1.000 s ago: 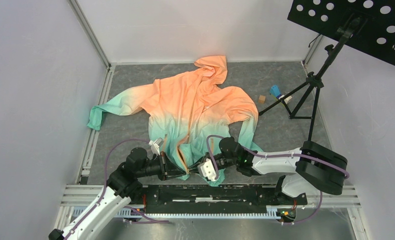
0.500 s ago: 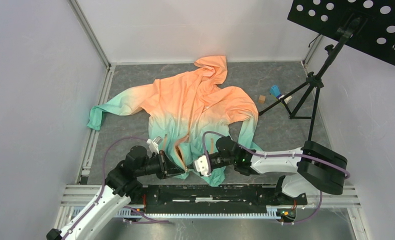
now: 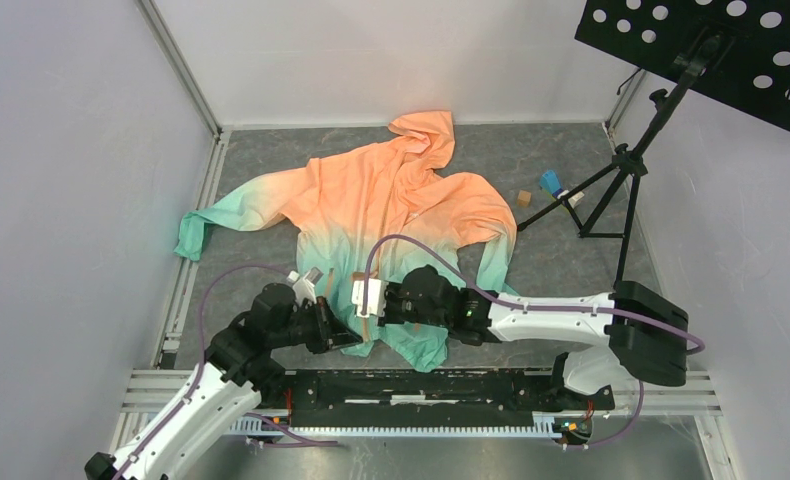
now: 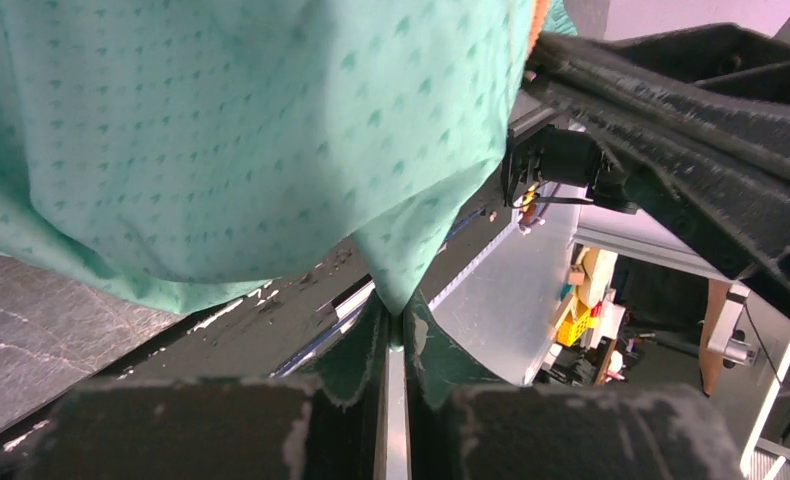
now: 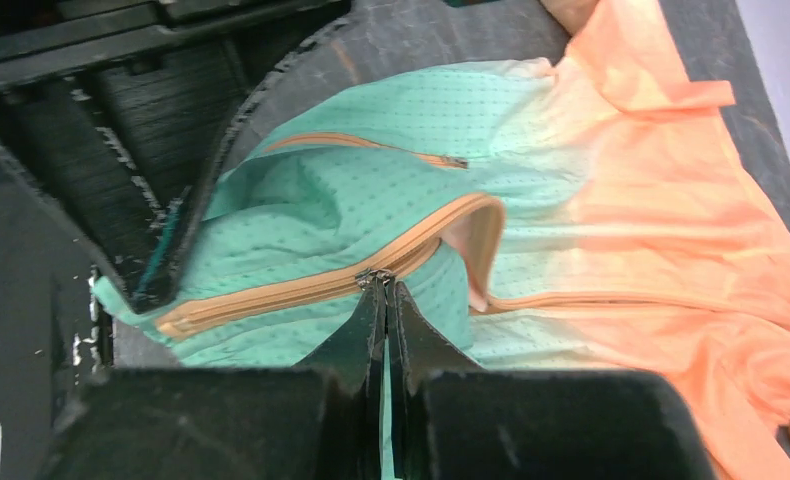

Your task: Zip up the jacket

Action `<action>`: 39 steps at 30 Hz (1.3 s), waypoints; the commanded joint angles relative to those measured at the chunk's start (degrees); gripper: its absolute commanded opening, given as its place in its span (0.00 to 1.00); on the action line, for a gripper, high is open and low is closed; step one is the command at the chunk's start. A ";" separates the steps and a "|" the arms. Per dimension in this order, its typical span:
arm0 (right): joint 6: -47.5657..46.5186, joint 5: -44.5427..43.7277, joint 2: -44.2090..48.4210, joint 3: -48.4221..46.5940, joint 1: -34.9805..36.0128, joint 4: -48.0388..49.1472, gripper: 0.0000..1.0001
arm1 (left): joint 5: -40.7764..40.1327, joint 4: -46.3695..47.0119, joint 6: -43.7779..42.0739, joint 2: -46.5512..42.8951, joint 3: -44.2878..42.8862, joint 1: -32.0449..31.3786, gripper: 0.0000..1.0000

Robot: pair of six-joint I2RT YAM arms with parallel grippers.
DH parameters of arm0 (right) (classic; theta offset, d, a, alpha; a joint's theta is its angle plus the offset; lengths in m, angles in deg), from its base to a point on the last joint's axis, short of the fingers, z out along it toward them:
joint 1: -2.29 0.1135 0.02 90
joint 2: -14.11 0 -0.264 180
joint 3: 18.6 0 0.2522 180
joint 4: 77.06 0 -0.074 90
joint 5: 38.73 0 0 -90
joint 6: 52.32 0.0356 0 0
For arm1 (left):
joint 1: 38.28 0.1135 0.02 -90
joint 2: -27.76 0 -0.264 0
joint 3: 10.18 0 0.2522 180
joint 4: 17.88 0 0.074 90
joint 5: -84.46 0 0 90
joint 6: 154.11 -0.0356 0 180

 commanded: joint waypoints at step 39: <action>10.14 -4.75 -12.86 -31.52 -15.23 -38.44 0.00 | 7.62 -28.49 -23.93 20.47 -19.65 -0.79 0.02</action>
